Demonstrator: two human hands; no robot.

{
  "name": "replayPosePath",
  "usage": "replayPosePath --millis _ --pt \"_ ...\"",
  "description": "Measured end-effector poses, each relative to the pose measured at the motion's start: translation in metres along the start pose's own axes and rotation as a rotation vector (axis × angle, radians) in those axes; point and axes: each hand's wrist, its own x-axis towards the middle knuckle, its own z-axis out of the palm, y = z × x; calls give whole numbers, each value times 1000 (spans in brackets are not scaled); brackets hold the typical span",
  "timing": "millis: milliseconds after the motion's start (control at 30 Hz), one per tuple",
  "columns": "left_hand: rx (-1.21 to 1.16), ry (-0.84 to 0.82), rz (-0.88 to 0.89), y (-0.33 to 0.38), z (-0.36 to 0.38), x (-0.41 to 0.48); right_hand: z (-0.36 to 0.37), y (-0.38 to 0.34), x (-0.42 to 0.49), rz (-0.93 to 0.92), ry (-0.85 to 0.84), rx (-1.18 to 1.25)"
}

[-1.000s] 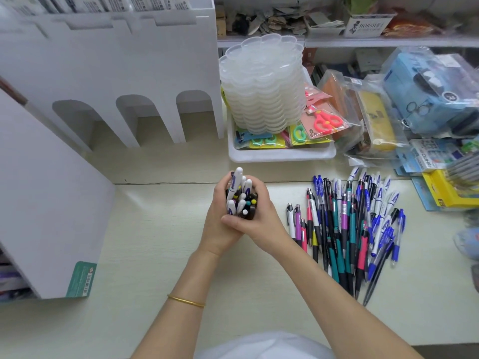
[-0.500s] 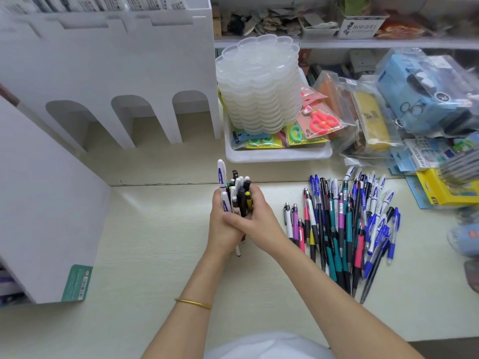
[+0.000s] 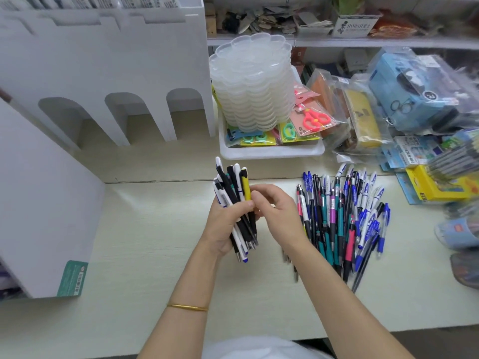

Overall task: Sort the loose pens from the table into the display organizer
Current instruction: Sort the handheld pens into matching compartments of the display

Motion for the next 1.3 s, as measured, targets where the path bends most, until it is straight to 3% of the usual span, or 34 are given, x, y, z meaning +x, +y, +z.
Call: replayPosePath --millis 167,400,500,700,800,1000,1300 --pt "18 3 5 16 3 -26 2 -31 -5 10 -56 19" --pt "24 167 127 24 -15 -105 29 -51 -39 -14 -370 -21" --pt "39 297 206 27 -31 -147 49 -57 -66 -52 -518 13" --pt "314 718 467 42 -80 -224 112 -76 -124 -222 -801 66" --pt "444 794 612 63 -115 -256 155 -91 -148 -341 -890 78" --pt "658 864 805 121 -201 -308 258 -123 -189 -549 -860 82" --pt "694 765 834 199 -311 -337 384 -157 -219 -601 -683 60"
